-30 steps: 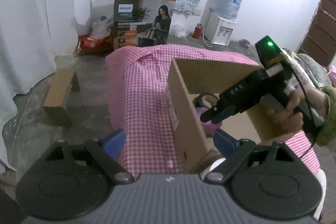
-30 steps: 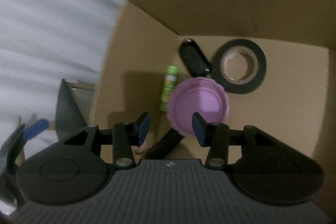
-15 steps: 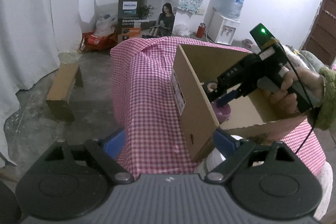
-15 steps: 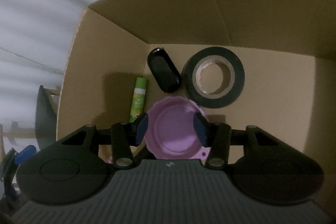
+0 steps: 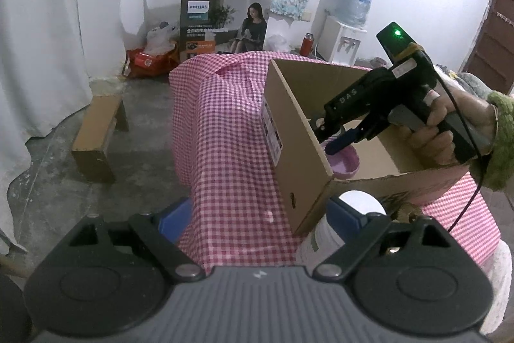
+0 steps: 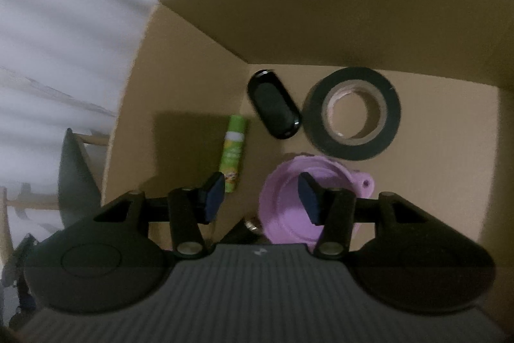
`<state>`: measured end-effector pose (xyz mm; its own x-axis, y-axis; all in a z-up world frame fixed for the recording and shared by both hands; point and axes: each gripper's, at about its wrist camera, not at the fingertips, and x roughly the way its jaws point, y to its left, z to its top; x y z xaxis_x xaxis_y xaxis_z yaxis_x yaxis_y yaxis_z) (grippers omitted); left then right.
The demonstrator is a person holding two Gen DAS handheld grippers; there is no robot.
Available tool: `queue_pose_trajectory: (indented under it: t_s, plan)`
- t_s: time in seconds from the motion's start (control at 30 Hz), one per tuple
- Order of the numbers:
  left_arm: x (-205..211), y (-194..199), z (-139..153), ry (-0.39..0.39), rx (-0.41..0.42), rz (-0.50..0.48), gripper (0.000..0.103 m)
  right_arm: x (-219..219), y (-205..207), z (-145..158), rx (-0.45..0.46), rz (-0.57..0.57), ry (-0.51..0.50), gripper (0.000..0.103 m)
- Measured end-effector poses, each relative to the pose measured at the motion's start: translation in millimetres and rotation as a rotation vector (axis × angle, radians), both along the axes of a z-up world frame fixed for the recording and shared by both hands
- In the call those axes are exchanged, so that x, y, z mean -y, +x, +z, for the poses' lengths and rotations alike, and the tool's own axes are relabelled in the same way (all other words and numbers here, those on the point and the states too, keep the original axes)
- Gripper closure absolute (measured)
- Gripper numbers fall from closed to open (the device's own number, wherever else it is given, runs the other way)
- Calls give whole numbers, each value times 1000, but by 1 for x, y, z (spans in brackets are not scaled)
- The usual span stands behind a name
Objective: Organize rigid objects
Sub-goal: 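Lower the pink lid into the box and open the right gripper, then move the right gripper back toward the gold-lidded jar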
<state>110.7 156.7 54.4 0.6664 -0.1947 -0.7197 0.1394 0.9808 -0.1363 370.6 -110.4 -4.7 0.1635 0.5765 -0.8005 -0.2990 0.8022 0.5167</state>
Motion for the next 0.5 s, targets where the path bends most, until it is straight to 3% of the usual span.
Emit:
queue_pose_trajectory:
  t_s: [0.27, 0.5]
  plan:
    - [8, -12, 4, -11, 26, -4, 11, 27, -26, 39, 71, -11, 126, 50]
    - [28, -33, 9, -24, 64, -72, 11, 92, -95, 86, 225, -49, 267, 47]
